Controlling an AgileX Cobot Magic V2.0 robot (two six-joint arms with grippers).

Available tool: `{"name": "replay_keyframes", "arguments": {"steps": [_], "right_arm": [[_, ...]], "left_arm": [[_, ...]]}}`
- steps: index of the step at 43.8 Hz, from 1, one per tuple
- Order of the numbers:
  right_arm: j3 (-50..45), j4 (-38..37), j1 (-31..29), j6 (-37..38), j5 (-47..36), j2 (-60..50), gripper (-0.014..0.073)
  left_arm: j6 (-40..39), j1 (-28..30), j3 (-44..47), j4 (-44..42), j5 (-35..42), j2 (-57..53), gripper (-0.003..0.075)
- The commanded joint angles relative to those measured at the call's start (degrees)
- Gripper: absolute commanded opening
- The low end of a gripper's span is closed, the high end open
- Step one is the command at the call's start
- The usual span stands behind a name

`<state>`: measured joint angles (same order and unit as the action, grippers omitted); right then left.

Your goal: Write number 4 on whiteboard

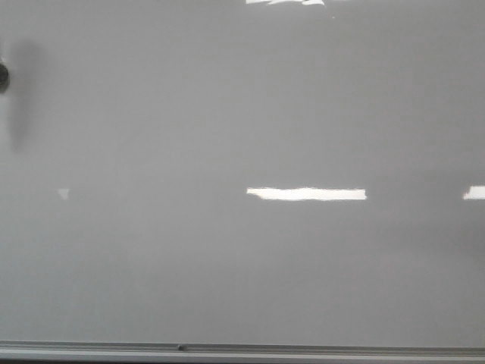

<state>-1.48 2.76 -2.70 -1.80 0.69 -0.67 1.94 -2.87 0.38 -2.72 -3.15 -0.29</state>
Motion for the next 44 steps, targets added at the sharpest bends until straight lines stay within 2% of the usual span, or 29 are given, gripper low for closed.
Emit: {"name": "replay_keyframes", "arguments": {"steps": [1,29,44], "right_arm": [[0.77,-0.54,0.03,-0.25,-4.54,-1.04,-0.0069],[0.77,-0.54,0.03,-0.25,-4.54,-1.04,-0.0069],[0.77,-0.54,0.03,-0.25,-4.9,-1.04,-0.0069]], "left_arm": [[0.07,0.16,0.33,0.58,4.74,-0.89,-0.002],[0.07,0.16,0.33,0.58,4.74,-0.89,-0.002],[0.07,0.16,0.33,0.58,9.08,-0.89,-0.002]]}}
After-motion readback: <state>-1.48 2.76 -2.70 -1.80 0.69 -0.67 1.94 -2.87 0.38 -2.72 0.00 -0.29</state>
